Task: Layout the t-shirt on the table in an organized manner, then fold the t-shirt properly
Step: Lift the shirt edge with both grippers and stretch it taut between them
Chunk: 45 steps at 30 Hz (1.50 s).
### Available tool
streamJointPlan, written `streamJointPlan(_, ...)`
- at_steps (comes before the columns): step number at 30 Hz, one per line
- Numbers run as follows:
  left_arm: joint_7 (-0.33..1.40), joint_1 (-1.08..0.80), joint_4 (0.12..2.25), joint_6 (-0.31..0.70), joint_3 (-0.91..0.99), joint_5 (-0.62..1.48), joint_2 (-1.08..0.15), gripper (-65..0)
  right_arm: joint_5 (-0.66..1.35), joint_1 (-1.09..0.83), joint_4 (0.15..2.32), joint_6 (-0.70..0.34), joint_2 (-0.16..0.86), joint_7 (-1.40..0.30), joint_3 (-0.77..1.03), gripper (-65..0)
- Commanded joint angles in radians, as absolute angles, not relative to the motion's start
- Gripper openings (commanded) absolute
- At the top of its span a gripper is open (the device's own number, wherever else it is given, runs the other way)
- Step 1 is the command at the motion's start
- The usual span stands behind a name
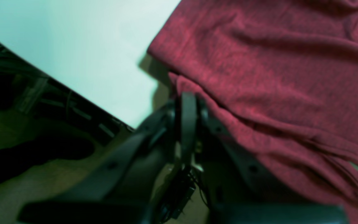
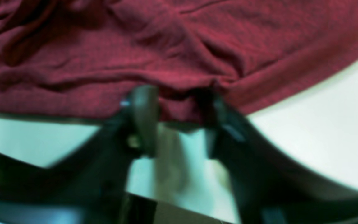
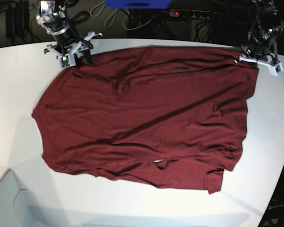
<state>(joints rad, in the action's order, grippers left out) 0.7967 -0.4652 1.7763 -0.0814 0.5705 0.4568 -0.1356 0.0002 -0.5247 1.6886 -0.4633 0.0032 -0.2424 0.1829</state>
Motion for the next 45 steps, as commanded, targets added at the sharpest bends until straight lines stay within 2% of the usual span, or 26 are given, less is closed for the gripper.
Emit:
streamJointPlan(1,0.783,-0.469,1.794,-0.079,0.578,0.461,-0.150,-64.9,0.004,-0.530,1.689,-0.466,0.007,-0.252,0.185,-52.3)
streamJointPlan(4,0.783,-0.470,1.794,-0.079,0.578,0.461,-0.148,-64.9,0.002,-0.530,1.659,-0.466,0.007,-0.249,0.185,-63.9)
streamJointPlan(5,0.783,-0.470,1.794,-0.079,0.578,0.461,-0.148,-64.9,0.002,-0.530,1.656,-0.466,0.007,-0.249,0.185,-65.0)
streamJointPlan(16,0.783,-0.516,1.882,-0.079,0.578,0.463,-0.145,-64.9,0.005,-0.562,1.797,-0.467,0.024,-0.249,0.272,-65.0)
streamJointPlan(24,0.783,-0.533,1.902,-0.079,0.575,0.463,-0.145,-64.9,0.005,-0.619,1.868,-0.469,0.025,-0.248,0.272,-65.0)
streamJointPlan(29,0.783,-0.538,1.902,-0.079,0.575,0.464,-0.145,-64.9,0.005,-0.653,1.911,-0.621,0.022,-0.249,0.280,-65.0)
streamJointPlan(34,0.783,-0.561,1.923,-0.079,0.576,0.464,-0.143,-64.9,0.005,-0.664,1.913,-0.691,0.022,-0.249,0.312,-65.0)
streamJointPlan(45,0.783,-0.584,1.943,-0.079,0.581,0.464,-0.136,-64.9,0.005,-0.667,1.913,-0.698,0.025,-0.249,0.349,-65.0)
